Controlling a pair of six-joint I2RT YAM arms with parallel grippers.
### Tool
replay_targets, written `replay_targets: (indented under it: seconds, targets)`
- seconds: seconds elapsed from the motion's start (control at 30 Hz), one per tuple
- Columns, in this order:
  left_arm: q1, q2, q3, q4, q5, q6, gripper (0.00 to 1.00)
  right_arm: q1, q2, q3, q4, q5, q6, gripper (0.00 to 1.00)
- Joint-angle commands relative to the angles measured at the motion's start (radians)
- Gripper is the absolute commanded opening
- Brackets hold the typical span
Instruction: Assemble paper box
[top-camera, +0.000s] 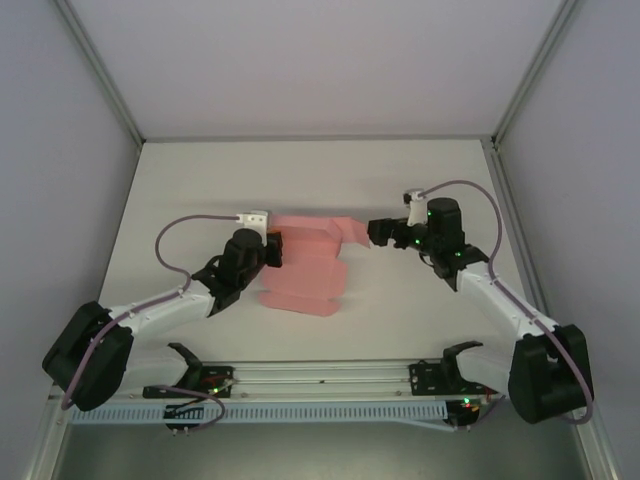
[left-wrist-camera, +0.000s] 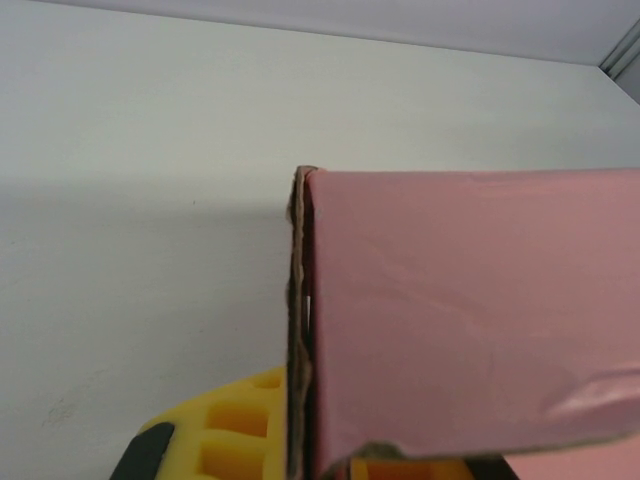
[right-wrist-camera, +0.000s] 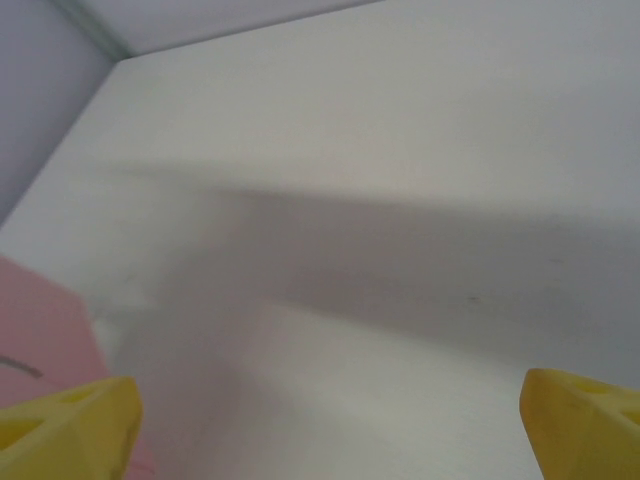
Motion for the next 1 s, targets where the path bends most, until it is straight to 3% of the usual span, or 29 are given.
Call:
replay_targets:
  seconds: [0.0, 0.17, 0.33, 0.67, 0.97]
  targets:
    - [0.006, -0.011, -0.005, 0.023, 0.008, 0.015, 0.00, 0.042, 0.024, 0.023, 0.062, -0.221, -0.055, 0.95]
    - [0.007, 0.000, 0.005, 0.025, 0.008, 0.011, 0.00, 0.158, 0.040, 0.040, 0.013, -0.219, -0.138, 0.95]
    - [0.005, 0.007, 0.010, 0.028, 0.013, 0.009, 0.00, 0.215, 0.076, 0.038, 0.058, -0.164, -0.112, 0.94]
    - [0.007, 0.002, 0.004, 0.027, 0.024, 0.000, 0.00, 0.307, 0.175, 0.026, 0.200, 0.131, -0.045, 0.92]
    - [0.006, 0.019, 0.018, -0.003, -0.002, -0.020, 0.00, 0.347, 0.033, 0.018, 0.125, 0.327, -0.060, 0.85]
